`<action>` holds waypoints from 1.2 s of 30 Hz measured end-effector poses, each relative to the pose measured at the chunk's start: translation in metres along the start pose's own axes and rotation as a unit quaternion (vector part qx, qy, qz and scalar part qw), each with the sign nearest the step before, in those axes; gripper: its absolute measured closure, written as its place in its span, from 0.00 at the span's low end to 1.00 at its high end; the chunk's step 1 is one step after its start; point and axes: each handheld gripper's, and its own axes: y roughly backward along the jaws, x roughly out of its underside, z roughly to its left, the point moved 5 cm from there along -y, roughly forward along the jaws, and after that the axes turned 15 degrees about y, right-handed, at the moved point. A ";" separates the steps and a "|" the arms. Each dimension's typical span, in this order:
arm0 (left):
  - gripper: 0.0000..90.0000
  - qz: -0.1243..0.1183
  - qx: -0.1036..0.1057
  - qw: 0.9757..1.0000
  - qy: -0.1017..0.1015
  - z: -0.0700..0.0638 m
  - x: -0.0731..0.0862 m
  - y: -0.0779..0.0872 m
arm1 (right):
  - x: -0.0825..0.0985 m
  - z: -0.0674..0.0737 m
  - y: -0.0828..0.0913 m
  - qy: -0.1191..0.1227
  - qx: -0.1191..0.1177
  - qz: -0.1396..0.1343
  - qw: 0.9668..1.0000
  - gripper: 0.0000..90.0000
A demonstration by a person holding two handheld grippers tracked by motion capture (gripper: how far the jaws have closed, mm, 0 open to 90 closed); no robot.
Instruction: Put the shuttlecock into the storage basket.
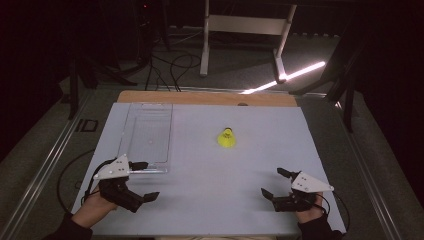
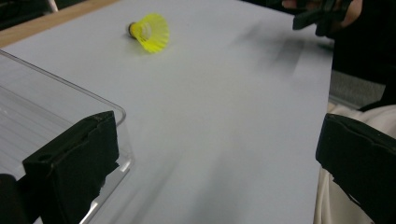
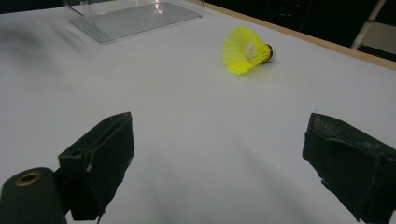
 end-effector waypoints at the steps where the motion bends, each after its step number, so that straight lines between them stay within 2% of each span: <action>1: 0.00 0.003 -0.011 1.000 -0.005 0.000 0.000 -0.001 | 0.000 0.000 0.000 -0.001 -0.001 0.001 1.000 0.10; 2: 0.00 0.010 -0.015 1.000 -0.008 -0.001 0.000 -0.003 | 0.000 0.000 0.000 -0.001 -0.002 0.001 1.000 0.10; 5: 0.00 0.035 -0.005 0.999 -0.012 -0.003 0.000 -0.007 | 0.000 0.000 0.000 -0.002 -0.002 0.000 1.000 0.10; 8: 0.00 0.060 -0.008 0.998 -0.014 -0.005 0.000 -0.012 | 0.000 0.000 0.000 -0.001 -0.003 0.001 1.000 0.10; 14: 0.00 0.118 0.000 0.993 -0.016 -0.008 0.001 -0.022 | 0.000 0.000 0.000 -0.001 -0.002 0.000 1.000 0.10; 22: 0.00 0.176 0.003 0.984 -0.026 -0.012 0.002 -0.034 | 0.000 0.000 0.000 0.000 -0.003 -0.001 1.000 0.10; 29: 0.00 0.212 0.010 0.977 -0.032 -0.015 -0.001 -0.041 | 0.000 0.000 0.000 0.000 -0.001 -0.001 1.000 0.10; 32: 0.01 0.228 0.015 0.973 -0.037 -0.018 -0.002 -0.045 | -0.001 0.001 0.000 0.001 -0.001 -0.001 1.000 0.10; 36: 0.01 0.250 0.015 0.967 -0.053 -0.020 -0.006 -0.049 | 0.000 0.001 0.000 0.001 -0.003 0.001 1.000 0.10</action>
